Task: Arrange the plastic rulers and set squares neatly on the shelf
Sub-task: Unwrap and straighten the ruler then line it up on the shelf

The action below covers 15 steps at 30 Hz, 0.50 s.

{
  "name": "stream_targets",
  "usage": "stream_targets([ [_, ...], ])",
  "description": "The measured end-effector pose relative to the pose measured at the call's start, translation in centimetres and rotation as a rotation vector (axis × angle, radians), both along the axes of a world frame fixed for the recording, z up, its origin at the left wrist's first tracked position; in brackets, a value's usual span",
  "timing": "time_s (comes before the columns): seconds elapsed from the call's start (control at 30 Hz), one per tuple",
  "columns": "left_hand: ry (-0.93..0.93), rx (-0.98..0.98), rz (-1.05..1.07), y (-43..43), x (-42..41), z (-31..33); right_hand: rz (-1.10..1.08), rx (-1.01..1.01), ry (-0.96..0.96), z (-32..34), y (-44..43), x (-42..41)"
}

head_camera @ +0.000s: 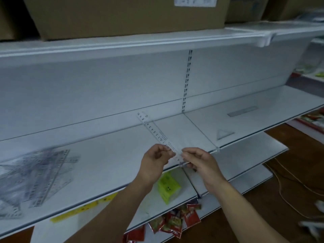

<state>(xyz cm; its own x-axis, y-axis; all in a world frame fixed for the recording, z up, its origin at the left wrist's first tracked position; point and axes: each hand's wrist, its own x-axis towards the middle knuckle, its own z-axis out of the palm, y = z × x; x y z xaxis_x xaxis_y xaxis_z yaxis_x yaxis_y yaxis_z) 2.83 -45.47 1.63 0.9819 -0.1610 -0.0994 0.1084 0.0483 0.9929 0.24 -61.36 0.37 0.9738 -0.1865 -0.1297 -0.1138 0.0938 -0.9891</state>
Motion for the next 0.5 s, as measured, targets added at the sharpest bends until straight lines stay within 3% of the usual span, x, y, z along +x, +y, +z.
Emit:
stream_targets([
  [0.27,-0.099,0.126,-0.227,-10.6,-0.9,-1.2,-0.209,0.077,-0.037,0.5,-12.1,-2.7],
  [0.5,-0.247,0.411,-0.553,-16.9,0.8,-2.1,-0.37,0.063,-0.074,2.6,-20.4,-2.7],
])
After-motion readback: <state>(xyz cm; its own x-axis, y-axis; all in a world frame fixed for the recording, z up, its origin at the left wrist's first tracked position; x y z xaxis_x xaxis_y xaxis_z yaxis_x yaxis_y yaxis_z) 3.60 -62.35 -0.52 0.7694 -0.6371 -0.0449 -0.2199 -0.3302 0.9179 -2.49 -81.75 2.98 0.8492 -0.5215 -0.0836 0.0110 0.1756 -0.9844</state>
